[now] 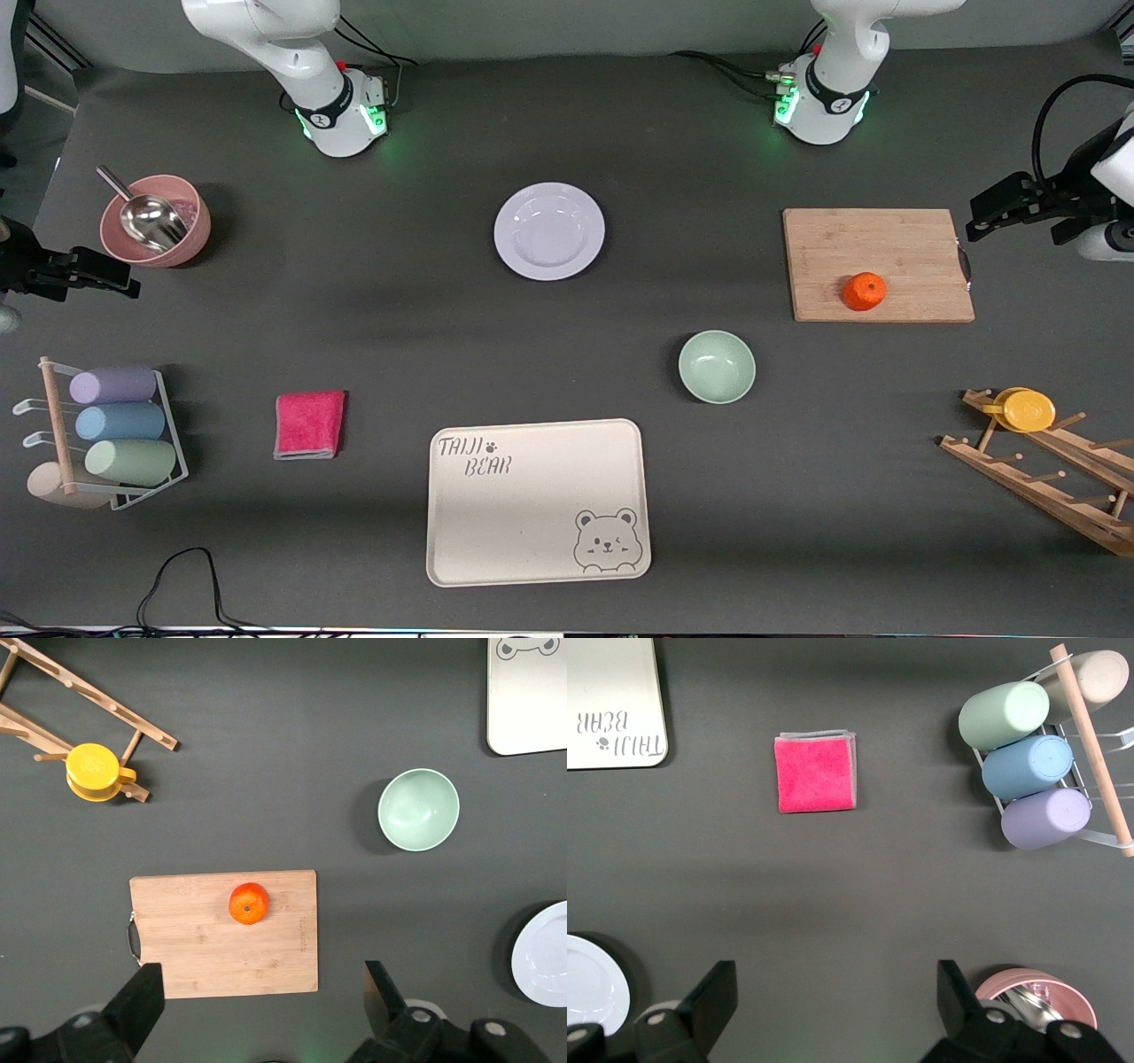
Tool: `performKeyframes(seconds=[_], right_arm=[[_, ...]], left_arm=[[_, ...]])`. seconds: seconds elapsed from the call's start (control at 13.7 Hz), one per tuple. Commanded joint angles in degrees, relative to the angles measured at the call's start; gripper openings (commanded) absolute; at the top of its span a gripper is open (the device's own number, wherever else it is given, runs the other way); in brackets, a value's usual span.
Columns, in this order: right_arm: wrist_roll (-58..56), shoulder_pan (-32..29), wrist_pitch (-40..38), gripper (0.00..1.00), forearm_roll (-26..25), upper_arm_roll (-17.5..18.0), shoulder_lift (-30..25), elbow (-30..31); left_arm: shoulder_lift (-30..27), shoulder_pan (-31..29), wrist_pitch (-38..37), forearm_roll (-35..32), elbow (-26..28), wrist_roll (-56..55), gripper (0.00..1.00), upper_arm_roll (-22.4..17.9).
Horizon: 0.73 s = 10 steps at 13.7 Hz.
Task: Place orange and plate with both arms
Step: 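Move the left gripper toward the orange on the cutting board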
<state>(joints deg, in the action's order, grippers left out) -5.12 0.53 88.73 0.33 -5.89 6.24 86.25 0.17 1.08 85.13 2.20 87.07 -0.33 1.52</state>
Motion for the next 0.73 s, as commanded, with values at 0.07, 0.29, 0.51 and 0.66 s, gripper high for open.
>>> performKeyframes(seconds=[0.07,0.29,0.51,0.66], right_arm=[[1.4,0.3,-0.1,1.00,0.3,-0.2,-0.9,0.6],[1.4,0.3,-0.1,1.00,0.3,-0.1,-0.9,0.6],[1.3,0.3,-0.1,1.00,0.3,-0.2,-0.9,0.7],[1.3,0.3,-0.2,1.00,0.3,-0.1,-0.9,0.7]], left_arm=[[0.2,-0.4,-1.1,0.7,-0.9,1.2,1.00,0.0],[0.7,-0.5,-1.0,0.2,-0.7,1.2,1.00,0.0],[2.1,-0.4,-1.3,-2.3,0.9,6.5,1.00,0.0],[2.9,-0.5,0.6,-3.0,3.7,6.4,1.00,0.0]])
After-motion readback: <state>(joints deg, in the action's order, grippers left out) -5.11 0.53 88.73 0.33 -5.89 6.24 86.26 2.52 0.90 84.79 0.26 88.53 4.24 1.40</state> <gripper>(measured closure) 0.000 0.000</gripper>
